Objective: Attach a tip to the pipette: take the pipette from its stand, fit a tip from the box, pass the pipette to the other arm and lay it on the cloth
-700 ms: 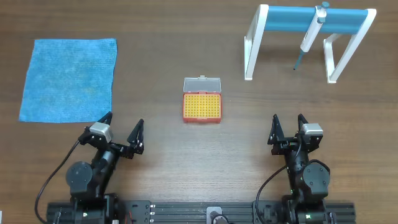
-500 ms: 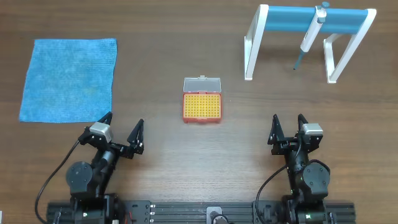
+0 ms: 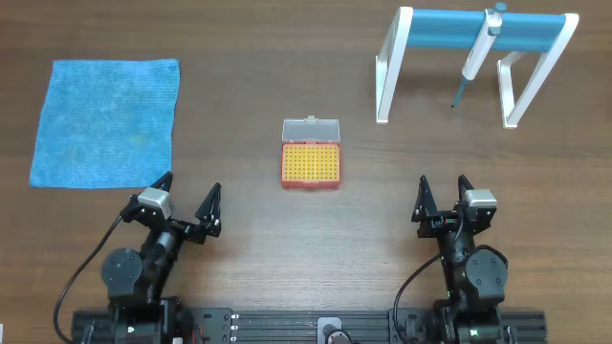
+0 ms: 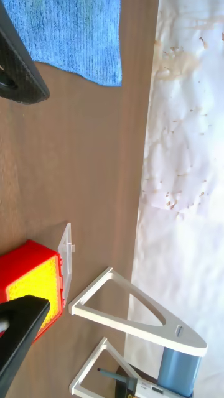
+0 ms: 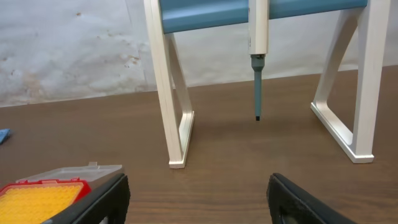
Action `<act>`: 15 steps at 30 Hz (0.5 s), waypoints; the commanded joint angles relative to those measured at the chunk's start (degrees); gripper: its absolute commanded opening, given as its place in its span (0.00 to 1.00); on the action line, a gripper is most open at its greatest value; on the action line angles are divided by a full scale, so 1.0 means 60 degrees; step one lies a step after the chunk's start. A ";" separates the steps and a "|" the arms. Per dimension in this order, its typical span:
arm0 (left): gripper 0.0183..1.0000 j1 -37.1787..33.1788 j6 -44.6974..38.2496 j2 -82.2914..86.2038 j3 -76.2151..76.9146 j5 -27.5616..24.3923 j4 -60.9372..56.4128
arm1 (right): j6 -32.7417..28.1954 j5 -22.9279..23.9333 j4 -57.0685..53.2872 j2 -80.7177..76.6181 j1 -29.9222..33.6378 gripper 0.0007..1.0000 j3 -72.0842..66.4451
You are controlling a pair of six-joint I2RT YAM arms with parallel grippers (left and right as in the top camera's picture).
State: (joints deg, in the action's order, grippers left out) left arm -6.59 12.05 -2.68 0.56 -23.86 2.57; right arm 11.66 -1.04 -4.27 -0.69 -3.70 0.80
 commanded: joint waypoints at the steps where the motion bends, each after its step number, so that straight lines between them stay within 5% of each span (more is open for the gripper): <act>1: 1.00 -0.0022 -0.0015 0.0007 -0.0040 -0.0102 0.0036 | 0.0007 -0.0087 0.0051 0.0106 0.0033 0.71 -0.0095; 14: 0.99 -0.0022 -0.0015 0.0007 -0.0040 -0.0102 0.0033 | 0.0011 -0.0095 0.0051 0.0106 0.0033 0.71 -0.0095; 15: 1.00 -0.0022 -0.0015 0.0007 -0.0040 -0.0098 0.0036 | 0.0011 -0.0091 0.0051 0.0106 0.0033 0.92 -0.0095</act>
State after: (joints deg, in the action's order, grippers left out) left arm -6.59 12.05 -2.68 0.56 -23.86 2.57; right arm 11.66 -1.04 -4.27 -0.69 -3.70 0.80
